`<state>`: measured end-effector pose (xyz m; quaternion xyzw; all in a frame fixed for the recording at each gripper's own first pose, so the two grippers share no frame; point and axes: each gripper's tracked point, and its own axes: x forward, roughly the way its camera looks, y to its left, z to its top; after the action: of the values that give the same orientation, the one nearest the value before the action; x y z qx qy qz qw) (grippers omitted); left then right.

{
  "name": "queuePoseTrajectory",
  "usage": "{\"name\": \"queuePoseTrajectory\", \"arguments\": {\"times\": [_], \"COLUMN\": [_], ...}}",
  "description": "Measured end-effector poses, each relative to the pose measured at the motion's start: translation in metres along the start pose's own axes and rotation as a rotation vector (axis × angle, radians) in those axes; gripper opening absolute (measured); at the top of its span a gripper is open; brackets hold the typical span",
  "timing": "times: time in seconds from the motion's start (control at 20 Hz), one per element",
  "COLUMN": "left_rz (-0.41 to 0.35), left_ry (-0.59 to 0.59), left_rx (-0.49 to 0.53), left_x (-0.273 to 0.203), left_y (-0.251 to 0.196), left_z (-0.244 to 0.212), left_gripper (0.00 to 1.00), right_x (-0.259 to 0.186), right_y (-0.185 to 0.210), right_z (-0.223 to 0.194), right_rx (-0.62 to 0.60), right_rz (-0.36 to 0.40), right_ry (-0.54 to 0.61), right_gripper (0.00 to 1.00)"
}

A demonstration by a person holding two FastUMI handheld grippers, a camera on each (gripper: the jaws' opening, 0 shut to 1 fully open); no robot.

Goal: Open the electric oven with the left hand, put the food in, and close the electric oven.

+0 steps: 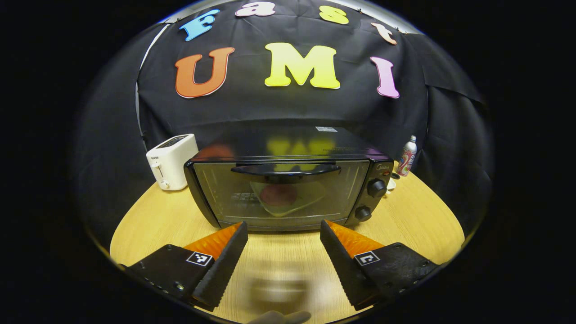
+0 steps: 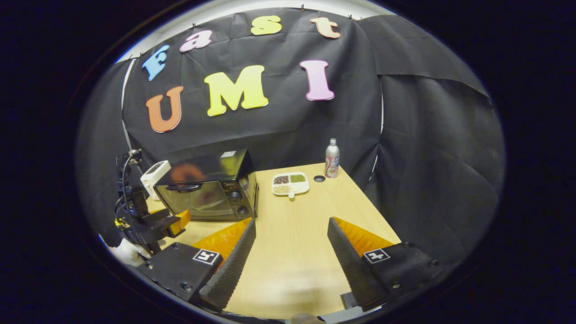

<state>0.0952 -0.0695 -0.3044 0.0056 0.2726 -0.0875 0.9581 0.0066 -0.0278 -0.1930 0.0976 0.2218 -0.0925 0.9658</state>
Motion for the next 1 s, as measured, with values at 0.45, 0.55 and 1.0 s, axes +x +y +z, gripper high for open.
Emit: {"name": "queuePoseTrajectory", "arguments": {"times": [0.45, 0.55, 1.0], "left_rz": [-0.02, -0.027, -0.078], "left_ry": [-0.029, -0.044, -0.225], "left_rx": [0.004, 0.01, -0.048], "left_x": [-0.025, -0.034, -0.122], "left_y": [-0.005, -0.007, 0.001], "left_z": [0.008, 0.014, 0.11], "left_gripper": [0.98, 0.98, 0.98], "right_x": [-0.009, -0.013, -0.041], "right_y": [0.019, 0.026, 0.067], "right_z": [0.003, 0.007, 0.059], "right_rx": [-0.021, -0.029, -0.053], "right_rz": [0.032, 0.042, 0.084], "right_ry": [-0.013, -0.022, -0.152], "right_gripper": [0.96, 0.96, 0.96]}}
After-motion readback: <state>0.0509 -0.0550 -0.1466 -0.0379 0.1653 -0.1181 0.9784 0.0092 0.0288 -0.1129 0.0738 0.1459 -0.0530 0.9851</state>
